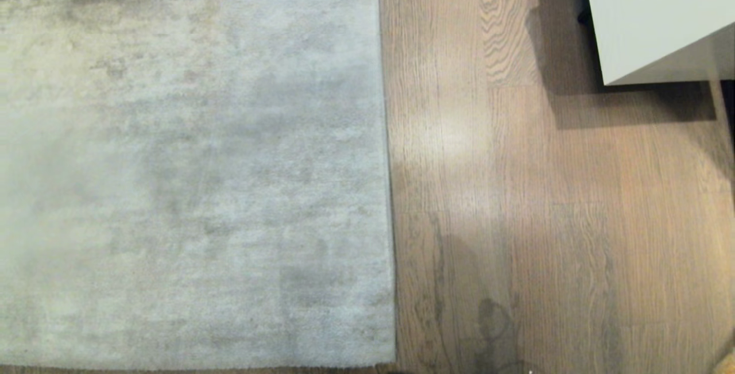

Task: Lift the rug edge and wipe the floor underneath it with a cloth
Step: Put down the rag

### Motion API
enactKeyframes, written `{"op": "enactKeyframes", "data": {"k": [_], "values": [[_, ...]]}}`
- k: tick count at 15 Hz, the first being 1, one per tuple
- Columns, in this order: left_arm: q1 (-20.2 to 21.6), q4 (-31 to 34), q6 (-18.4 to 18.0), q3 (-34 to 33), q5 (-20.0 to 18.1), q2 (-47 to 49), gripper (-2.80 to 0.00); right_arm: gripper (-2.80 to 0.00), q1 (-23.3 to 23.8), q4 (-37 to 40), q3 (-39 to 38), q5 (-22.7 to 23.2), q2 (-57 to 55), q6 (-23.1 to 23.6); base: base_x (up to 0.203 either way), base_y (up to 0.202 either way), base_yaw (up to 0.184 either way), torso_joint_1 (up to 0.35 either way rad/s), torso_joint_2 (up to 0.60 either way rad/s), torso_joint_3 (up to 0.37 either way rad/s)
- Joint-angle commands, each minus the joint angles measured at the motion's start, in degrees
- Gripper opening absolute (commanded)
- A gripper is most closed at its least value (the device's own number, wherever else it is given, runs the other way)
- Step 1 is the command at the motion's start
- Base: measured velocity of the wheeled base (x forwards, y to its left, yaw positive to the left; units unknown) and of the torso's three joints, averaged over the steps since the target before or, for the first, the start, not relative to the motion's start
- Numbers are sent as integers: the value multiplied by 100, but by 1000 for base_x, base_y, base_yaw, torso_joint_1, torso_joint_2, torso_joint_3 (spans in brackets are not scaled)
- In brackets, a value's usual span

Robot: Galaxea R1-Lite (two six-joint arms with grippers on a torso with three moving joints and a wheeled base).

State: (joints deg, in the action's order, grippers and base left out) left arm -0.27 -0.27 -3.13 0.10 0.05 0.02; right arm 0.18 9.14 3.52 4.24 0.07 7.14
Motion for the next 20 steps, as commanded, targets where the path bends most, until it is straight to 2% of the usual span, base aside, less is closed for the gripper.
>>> {"op": "enactKeyframes", "data": {"k": [1,20], "values": [[0,-8,-3,-1,4,-2,-280,-280,-1,0,-1,2,-7,7,0,0,0,-2,2,203],[0,-8,-3,-1,4,-2,-280,-280,-1,0,-1,6,-7,7,0,0,0,1,2,204]]}}
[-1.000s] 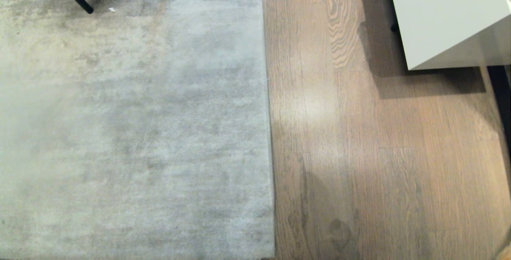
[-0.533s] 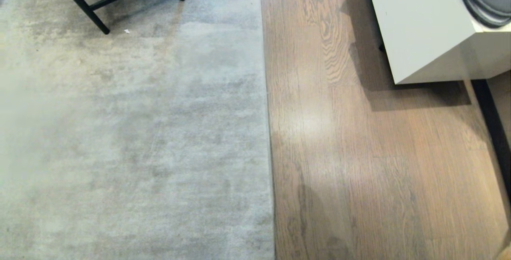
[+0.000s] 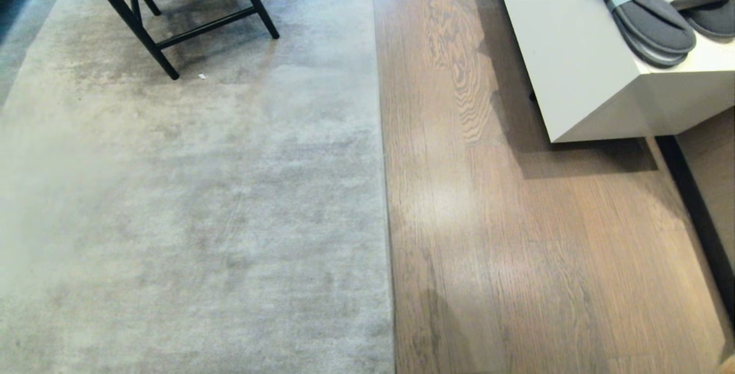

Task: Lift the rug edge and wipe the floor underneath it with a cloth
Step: Put down the rag

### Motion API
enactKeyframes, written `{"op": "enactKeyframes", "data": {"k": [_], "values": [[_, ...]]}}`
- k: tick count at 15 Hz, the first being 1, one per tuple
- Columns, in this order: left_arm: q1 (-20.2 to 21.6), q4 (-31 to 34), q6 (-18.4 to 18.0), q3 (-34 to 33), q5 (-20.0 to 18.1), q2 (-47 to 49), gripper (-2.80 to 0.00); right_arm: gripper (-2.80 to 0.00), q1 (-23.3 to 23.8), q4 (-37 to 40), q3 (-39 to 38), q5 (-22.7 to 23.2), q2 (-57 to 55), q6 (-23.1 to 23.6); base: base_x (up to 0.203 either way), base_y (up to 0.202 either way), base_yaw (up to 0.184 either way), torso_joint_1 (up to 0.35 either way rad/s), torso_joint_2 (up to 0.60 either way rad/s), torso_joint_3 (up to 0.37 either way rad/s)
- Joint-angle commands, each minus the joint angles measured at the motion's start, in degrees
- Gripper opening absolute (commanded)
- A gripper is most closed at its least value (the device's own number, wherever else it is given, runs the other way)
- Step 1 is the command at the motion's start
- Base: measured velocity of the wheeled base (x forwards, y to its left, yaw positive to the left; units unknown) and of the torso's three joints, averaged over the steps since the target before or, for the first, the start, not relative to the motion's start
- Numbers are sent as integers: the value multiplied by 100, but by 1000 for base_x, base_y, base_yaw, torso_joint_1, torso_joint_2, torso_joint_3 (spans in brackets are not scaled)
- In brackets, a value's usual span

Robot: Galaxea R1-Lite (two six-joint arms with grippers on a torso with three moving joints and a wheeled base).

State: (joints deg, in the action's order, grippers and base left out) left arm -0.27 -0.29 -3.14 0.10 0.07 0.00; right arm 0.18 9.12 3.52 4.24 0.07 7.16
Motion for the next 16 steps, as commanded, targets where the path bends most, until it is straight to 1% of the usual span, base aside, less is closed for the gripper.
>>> {"op": "enactKeyframes", "data": {"k": [1,16], "values": [[0,-6,-2,-1,1,0,-280,-280,-1,2,-1,6,-7,5,0,0,0,2,2,193],[0,-6,-2,-1,1,0,-280,-280,-1,3,-1,-2,-7,5,0,0,0,2,3,202]]}}
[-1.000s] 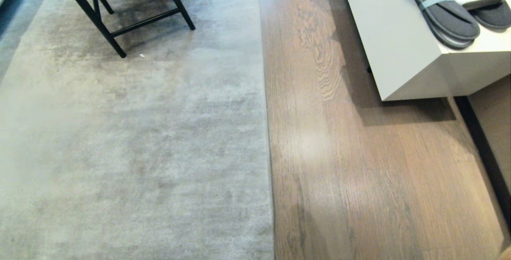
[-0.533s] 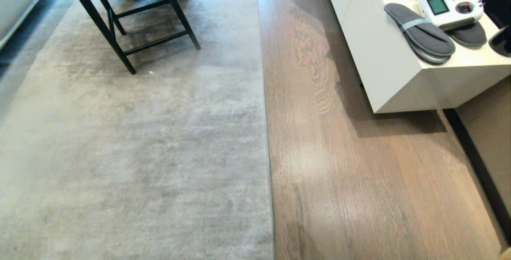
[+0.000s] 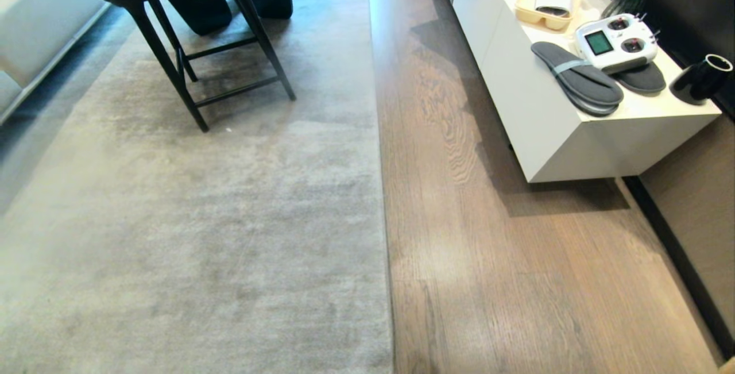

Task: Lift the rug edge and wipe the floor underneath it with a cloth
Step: Put down the rag

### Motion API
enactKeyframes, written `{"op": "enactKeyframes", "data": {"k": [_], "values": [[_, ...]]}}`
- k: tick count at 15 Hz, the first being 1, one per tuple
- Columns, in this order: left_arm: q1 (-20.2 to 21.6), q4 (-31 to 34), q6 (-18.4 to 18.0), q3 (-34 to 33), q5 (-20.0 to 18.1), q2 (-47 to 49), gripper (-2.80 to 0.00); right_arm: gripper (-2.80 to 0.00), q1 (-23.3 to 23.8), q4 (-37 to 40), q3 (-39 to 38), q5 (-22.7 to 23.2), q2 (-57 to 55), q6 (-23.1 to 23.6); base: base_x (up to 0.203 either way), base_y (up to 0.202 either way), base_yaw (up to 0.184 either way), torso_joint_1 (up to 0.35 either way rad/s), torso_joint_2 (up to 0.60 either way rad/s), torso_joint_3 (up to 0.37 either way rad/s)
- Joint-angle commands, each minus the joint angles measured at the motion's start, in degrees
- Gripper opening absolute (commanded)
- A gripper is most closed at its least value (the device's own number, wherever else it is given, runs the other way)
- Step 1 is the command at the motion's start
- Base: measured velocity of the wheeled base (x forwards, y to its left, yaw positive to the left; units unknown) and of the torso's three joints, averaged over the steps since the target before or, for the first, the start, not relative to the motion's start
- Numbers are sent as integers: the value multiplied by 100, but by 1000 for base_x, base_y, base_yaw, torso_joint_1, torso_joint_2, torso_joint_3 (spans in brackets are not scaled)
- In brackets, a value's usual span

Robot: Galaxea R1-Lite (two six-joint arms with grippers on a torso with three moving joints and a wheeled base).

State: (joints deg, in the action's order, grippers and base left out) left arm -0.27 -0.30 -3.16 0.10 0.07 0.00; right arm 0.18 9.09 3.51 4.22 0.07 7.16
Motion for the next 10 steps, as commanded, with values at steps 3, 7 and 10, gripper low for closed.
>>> {"op": "enactKeyframes", "data": {"k": [3,7,10], "values": [[0,-5,-1,-1,1,0,-280,-280,-1,5,1,0,-7,5,0,0,0,1,3,204],[0,4,-1,-1,1,0,-280,-280,-1,5,1,8,-7,5,0,0,0,3,2,198],[0,4,-1,-1,1,0,-280,-280,-1,10,1,4,-7,5,0,0,0,1,2,205]]}}
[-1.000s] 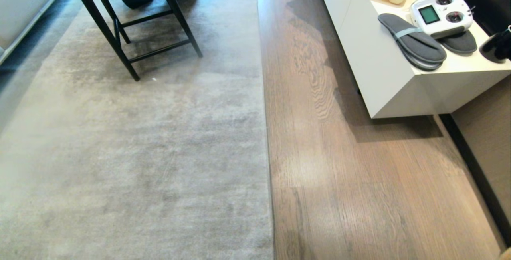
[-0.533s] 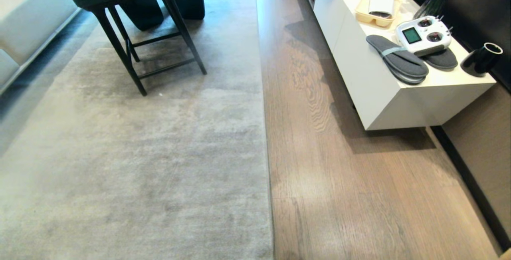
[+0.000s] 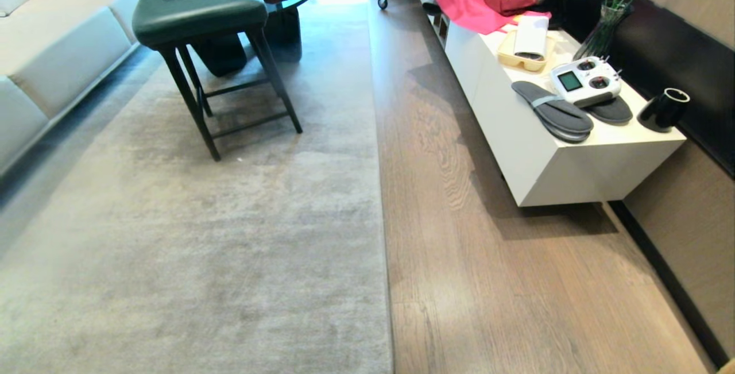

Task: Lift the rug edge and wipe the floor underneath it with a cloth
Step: Put down the rag

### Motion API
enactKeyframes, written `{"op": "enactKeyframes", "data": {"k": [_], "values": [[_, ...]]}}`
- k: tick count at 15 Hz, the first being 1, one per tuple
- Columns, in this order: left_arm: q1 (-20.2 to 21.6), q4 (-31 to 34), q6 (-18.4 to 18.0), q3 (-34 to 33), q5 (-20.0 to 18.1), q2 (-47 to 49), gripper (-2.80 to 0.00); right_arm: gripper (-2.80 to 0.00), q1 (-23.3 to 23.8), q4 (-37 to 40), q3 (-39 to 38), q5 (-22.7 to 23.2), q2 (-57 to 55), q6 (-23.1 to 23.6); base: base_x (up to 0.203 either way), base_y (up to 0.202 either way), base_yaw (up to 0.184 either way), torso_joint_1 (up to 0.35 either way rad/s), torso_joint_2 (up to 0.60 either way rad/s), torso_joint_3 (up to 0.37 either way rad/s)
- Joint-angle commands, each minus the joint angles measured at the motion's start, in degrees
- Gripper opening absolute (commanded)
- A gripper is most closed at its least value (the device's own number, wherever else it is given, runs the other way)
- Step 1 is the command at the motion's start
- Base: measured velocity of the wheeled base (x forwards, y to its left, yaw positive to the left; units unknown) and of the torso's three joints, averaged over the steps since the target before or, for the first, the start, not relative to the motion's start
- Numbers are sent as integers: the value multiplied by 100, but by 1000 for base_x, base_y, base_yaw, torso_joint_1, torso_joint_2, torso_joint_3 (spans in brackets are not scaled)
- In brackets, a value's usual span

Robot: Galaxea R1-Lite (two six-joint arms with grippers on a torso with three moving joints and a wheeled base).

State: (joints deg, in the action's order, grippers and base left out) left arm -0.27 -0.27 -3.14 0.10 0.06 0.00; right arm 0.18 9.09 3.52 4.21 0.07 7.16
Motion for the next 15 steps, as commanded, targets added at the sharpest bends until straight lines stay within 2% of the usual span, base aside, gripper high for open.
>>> {"op": "enactKeyframes", "data": {"k": [1,7,15], "values": [[0,-1,-2,-1,3,0,-280,-280,-1,5,-1,10,-7,5,0,0,0,1,1,201],[0,0,-2,-1,3,0,-280,-280,-1,5,-1,10,-7,5,0,0,0,2,5,181],[0,0,-11,-1,4,0,-280,-280,-1,5,-1,10,-7,5,0,0,0,1,0,13]]}}
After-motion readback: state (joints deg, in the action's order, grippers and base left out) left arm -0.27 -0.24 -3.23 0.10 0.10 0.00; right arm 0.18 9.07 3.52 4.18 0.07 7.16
